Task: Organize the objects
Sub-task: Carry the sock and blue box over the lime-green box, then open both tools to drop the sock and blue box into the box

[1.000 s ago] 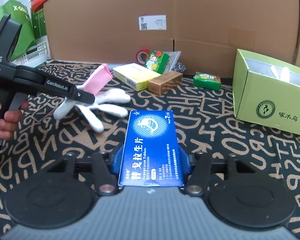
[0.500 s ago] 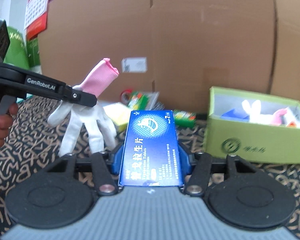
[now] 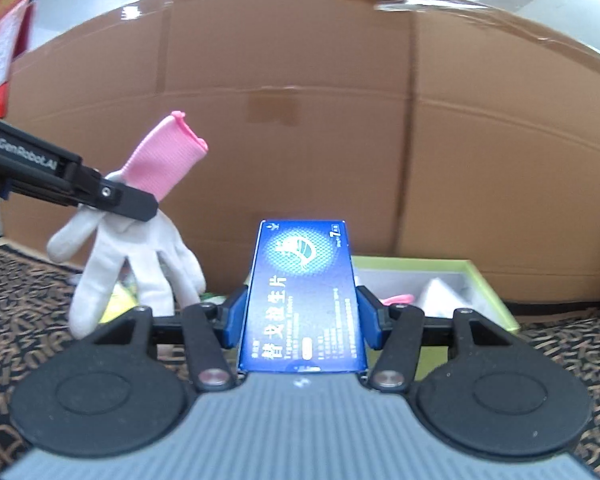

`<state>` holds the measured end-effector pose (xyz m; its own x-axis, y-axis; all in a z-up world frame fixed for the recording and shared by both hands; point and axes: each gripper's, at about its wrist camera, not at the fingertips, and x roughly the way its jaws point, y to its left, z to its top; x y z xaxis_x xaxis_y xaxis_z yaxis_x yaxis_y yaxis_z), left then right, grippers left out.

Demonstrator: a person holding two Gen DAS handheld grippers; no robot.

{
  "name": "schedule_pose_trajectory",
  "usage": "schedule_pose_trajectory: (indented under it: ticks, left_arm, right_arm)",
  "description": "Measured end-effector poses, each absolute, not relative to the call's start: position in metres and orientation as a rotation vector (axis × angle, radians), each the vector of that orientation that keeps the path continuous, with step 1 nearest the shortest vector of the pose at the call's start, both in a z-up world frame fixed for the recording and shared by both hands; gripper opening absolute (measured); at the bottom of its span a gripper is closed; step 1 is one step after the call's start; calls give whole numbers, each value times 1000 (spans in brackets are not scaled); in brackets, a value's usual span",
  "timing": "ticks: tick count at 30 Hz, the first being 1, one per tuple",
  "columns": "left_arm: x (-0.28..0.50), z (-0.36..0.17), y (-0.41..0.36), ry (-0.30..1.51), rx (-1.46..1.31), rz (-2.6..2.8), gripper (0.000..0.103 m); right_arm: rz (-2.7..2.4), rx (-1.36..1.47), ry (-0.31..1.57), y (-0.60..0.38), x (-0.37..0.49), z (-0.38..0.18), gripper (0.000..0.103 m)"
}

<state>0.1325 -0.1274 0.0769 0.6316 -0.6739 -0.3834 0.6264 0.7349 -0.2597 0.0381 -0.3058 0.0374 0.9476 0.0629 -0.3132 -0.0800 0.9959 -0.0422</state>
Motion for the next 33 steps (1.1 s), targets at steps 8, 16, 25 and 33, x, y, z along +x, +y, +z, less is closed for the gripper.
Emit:
schedule_pose_trajectory:
  ticks: [8,16,25,33]
  left_arm:
    - [178,72,-200,525,-60,-756,8]
    - [218,56,-248,560,-26,-749,8]
    - [239,19,-255,561,-67,-717,27]
    - [220,9,-238,454,1,-658,94]
  right_arm:
    - [-49,-28,338,-357,80,38,55]
    - [-140,30,339,-406,128,33,55]
    - [-137,46,415,-428,174,0,56]
    - [-171,-69,388,-417,167,-23,103]
